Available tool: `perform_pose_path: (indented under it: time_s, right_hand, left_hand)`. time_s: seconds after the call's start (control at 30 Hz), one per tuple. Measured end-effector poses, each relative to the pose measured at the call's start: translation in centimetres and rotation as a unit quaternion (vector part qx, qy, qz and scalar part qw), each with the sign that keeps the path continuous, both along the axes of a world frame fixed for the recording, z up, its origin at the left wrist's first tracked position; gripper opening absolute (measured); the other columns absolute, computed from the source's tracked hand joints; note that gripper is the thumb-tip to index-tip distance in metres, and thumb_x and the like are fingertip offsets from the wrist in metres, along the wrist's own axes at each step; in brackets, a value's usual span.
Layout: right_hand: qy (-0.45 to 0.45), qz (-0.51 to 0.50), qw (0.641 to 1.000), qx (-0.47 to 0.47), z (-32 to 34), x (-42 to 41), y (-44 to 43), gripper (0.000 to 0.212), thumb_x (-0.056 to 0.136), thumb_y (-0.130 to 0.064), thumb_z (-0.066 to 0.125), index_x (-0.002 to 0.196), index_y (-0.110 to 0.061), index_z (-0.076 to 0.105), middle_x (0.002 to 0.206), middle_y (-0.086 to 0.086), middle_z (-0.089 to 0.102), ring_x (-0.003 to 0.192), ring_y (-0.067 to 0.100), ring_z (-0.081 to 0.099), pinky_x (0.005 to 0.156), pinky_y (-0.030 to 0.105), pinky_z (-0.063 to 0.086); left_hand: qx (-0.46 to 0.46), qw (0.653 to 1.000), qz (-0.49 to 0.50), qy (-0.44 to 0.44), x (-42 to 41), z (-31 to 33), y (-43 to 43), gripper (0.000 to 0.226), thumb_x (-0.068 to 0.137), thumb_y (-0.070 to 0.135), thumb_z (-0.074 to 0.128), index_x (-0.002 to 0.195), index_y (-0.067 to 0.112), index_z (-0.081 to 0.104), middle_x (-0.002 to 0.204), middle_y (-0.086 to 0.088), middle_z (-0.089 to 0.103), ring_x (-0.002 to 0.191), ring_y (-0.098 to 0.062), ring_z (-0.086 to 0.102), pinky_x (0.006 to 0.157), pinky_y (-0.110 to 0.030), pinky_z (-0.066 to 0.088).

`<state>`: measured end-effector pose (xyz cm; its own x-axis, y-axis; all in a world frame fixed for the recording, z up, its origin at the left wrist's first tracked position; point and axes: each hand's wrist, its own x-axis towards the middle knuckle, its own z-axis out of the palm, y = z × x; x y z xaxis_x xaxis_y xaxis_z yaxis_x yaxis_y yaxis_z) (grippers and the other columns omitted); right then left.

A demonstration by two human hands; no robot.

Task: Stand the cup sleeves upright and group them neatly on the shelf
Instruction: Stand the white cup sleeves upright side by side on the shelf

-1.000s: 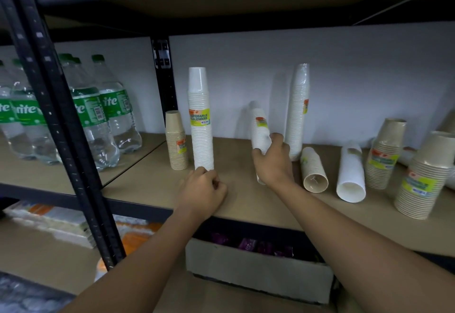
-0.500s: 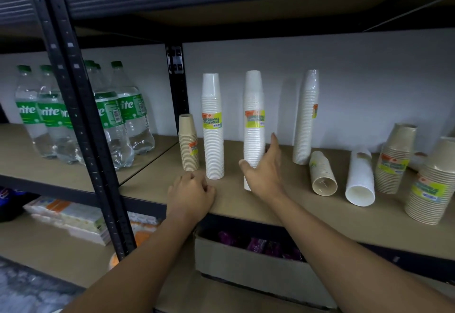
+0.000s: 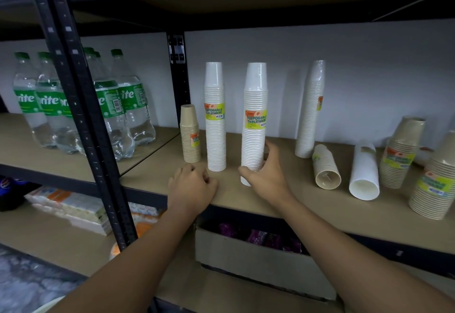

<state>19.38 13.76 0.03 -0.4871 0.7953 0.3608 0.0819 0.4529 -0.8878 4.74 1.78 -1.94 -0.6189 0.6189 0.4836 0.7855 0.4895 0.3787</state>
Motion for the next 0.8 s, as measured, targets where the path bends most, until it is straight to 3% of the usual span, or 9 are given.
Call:
perform_pose_path:
  time_s: [0.2, 0.43, 0.8]
  right_hand:
    - [-0.035, -0.004, 0.999, 0.014, -0.1, -0.2, 0.6, 0.076, 0.076, -0.021, 0.074, 0.139, -0.029, 0.032, 0.12, -0.006, 0.054, 0.107, 0.016, 0.061, 0.094, 0.043, 0.052]
    - [-0.026, 0.001, 0.999, 0.023, 0.1, -2.6, 1.1, 0.074, 0.08, -0.017, 0.075, 0.141, -0.025, 0.033, 0.116, -0.009, 0.052, 0.101, 0.013, 0.058, 0.088, 0.034, 0.049]
    - [-0.011, -0.007, 1.0, 0.025, -0.5, -4.6, 1.5, 0.068, 0.084, -0.024, 0.076, 0.139, -0.024, 0.037, 0.117, -0.013, 0.053, 0.103, 0.011, 0.057, 0.088, 0.03, 0.046]
  left_hand:
    - [0.017, 0.999, 0.015, -0.036, -1.9, 1.0, -0.5, 0.018, 0.084, 0.04, 0.053, 0.079, 0.024, 0.059, 0.094, 0.001, 0.056, 0.095, -0.023, 0.05, 0.085, -0.038, 0.042]
    - [0.018, 0.996, 0.022, -0.079, -4.2, 1.2, 0.3, 0.017, 0.082, 0.039, 0.053, 0.073, 0.024, 0.056, 0.096, -0.002, 0.057, 0.097, -0.027, 0.052, 0.088, -0.043, 0.047]
    - [-0.012, 0.999, 0.047, -0.021, -3.9, 0.5, 0.6, 0.021, 0.082, 0.045, 0.052, 0.083, 0.026, 0.062, 0.099, 0.002, 0.058, 0.101, -0.023, 0.049, 0.086, -0.037, 0.041]
